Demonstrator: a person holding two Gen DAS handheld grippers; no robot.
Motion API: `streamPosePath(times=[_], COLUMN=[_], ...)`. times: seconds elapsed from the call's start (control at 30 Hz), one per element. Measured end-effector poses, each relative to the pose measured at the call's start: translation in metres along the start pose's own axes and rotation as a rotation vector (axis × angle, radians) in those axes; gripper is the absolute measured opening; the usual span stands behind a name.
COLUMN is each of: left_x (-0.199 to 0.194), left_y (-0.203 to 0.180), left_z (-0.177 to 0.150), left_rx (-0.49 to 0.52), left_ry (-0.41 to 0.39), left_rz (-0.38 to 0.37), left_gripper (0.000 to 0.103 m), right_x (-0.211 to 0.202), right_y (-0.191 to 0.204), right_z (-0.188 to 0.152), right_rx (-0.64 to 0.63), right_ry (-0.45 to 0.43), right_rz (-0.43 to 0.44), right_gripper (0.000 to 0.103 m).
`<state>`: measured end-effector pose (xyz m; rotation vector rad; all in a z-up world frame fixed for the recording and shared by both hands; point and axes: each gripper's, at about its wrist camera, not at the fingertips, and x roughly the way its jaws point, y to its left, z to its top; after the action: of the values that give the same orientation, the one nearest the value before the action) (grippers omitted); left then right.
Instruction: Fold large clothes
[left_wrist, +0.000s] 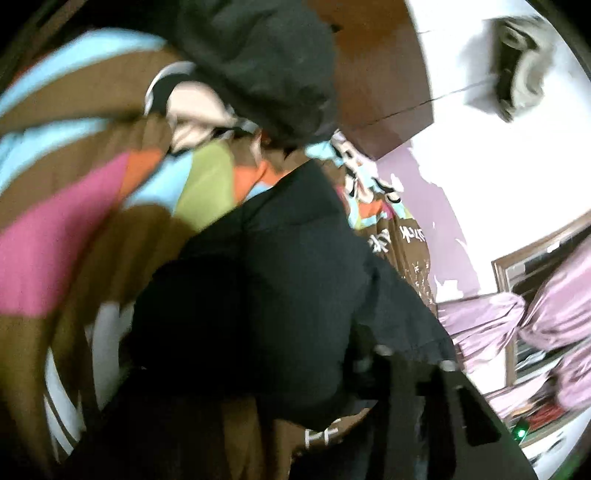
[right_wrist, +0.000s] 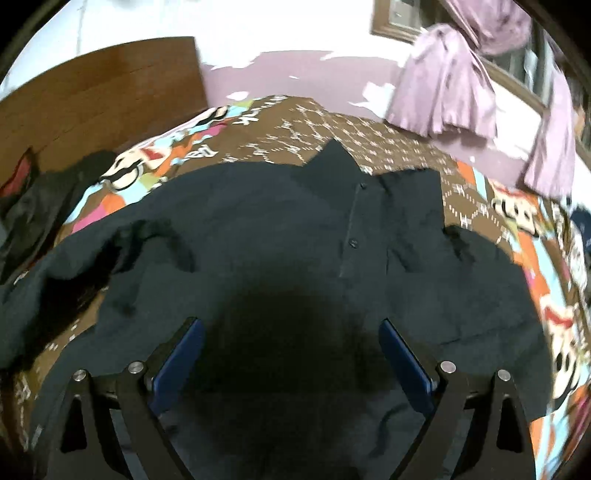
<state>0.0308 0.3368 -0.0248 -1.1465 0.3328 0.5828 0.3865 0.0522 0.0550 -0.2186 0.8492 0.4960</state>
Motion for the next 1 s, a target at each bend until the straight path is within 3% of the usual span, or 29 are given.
streamPosePath(times=[0.2,0.3,0.5,0.63,0.73,0.87,1.0], left_x=[-0.029,-0.045,-0.059,-0.058,-0.046,-0.018,0.015], left_y=[-0.06,-0.112,-0.216,-0.281,-0.316,-0.348,-0.361], left_z=[0.013,0.02,0.003,-0.035,-0.074,-0.143,-0.217], left_rx=[0.284,0.479,0.759,0.916,1.018,1.151,1.281], left_ry=[-0.149,-0.208,-0.206,-0.123,-0.007,0.169,0.316], left_rz=[-0.052,-0.132,-0.342,-0.534,-0.653,-0.725,-0.729], left_gripper=[0.016,0.016,0.016,0.016,0.016,0.016,0.016], right_x=[0.043,0.044,0.015,-0.013,-0.026,-0.038,-0.044], right_y=[-0.013,-0.021,-0.049,-0.099,-0.143,-0.187,-0.216], right_z=[-0.017,-0.018,-0.017,-0.017,-0.023,-0.035,-0.054], right_rx=[0.089,0.12,0.209,0.396,0.544,0.641,0.669], right_ry=[0.046,0.031,-0.039,-0.089,-0.114,-0.137,-0.144], right_rz=[0.078,0.124,0.173,0.185,0.208,0.17,0.149], right_gripper=[0.099,0.1,0.1,0.1,0.1,0.1,0.1])
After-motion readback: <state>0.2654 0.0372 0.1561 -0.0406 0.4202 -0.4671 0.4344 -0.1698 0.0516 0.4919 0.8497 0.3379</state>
